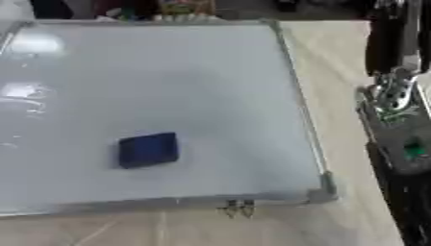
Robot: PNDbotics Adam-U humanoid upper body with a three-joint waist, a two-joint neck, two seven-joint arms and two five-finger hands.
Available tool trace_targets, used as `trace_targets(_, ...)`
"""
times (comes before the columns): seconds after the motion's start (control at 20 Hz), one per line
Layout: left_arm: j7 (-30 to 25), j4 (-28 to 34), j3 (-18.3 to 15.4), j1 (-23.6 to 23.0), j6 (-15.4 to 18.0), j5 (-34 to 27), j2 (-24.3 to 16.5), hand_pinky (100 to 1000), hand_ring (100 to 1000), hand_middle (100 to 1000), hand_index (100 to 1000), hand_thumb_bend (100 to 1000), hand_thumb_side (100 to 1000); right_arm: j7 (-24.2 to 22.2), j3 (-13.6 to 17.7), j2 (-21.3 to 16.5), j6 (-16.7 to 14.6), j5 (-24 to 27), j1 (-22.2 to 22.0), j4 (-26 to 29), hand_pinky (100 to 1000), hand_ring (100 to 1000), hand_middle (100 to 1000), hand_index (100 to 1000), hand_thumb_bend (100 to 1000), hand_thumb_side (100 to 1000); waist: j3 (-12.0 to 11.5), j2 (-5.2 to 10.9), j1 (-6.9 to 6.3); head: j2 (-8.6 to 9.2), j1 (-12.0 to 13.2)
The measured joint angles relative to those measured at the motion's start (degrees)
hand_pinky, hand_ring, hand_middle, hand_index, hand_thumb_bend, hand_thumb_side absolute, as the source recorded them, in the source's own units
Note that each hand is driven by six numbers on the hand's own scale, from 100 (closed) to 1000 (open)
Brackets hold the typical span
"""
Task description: Wipe the whiteboard clean with a brush.
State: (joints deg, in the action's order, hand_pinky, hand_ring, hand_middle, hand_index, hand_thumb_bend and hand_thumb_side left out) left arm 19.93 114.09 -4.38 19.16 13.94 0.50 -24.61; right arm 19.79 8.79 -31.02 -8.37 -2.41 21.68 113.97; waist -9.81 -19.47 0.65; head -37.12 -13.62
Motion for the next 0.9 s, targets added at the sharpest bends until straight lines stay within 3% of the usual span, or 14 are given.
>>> trace_targets(0.15,0.0,0.0,0.0,0.1,0.0,0.1,0.0,590,616,607,774,100,1000,0.0,0.0,0.0,0.0,0.0,0.0,0.0,835,824,780,894,100,1000,-0.1,0.09,0.00,0.00,0.2)
trace_targets(0.25,0.0,0.0,0.0,0.9,-0.1,1.3,-0.1,597,626,627,715,137,1000,0.0,0.0,0.0,0.0,0.0,0.0,0.0,835,824,781,894,100,1000,-0.1,0.37,0.00,0.00,0.2)
trace_targets(0.45,-1.4,0.0,0.7,4.9,-1.2,9.2,-2.3,619,668,694,584,238,933,-0.2,0.0,0.0,0.1,0.0,-0.1,0.0,835,824,781,894,100,1000,-0.3,0.84,-0.04,-0.01,0.0)
trace_targets(0.6,-5.2,0.0,3.2,8.6,-3.3,18.3,-5.0,632,684,716,445,316,910,-0.3,0.0,0.0,0.1,0.1,-0.1,0.0,834,824,781,894,100,1000,-0.3,1.24,-0.28,-0.01,0.0)
trace_targets(0.7,-8.5,0.0,5.5,10.8,-4.5,23.4,-7.0,635,686,715,414,329,901,-0.4,0.0,0.0,0.1,0.1,-0.3,0.0,835,824,781,894,100,1000,-0.1,1.44,-0.50,-0.01,-0.1)
trace_targets(0.75,-10.3,0.0,6.6,11.7,-5.0,25.6,-8.0,637,683,705,315,353,878,-0.4,0.0,0.0,0.1,0.1,-0.4,0.0,834,824,781,894,100,1000,-0.1,1.46,-0.60,-0.01,-0.1)
trace_targets(0.9,-14.9,0.0,9.8,14.8,-5.5,30.3,-11.0,653,688,703,209,392,877,-0.6,-0.2,0.0,0.2,0.2,-0.5,0.0,834,824,781,894,100,1000,0.1,1.67,-0.97,0.00,-0.1)
